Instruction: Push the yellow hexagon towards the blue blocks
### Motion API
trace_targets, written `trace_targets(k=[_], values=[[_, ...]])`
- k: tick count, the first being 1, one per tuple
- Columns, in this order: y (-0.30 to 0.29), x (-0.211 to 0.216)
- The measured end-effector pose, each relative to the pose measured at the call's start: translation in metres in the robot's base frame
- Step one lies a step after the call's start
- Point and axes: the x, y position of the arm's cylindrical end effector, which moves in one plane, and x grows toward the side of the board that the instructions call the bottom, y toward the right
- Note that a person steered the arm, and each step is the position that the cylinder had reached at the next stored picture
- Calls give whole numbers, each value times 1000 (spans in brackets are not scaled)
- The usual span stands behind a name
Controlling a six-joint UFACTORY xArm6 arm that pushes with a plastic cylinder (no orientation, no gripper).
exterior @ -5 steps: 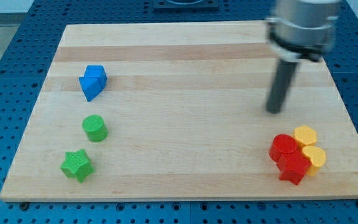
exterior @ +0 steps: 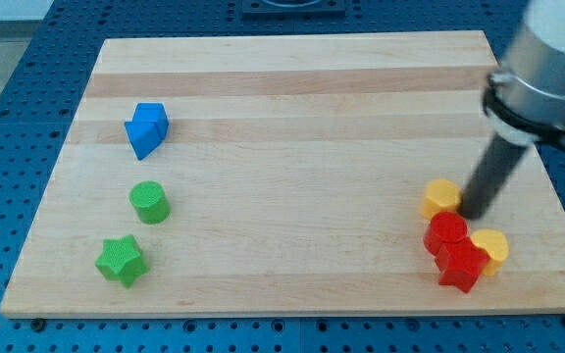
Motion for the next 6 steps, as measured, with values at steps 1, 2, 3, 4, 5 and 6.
trace_targets(k=[1,2,3,4,5,6], values=[[-23,-11],[-4,11],[-18,11],[-62,-32],[-105,-56],[-95,-36]])
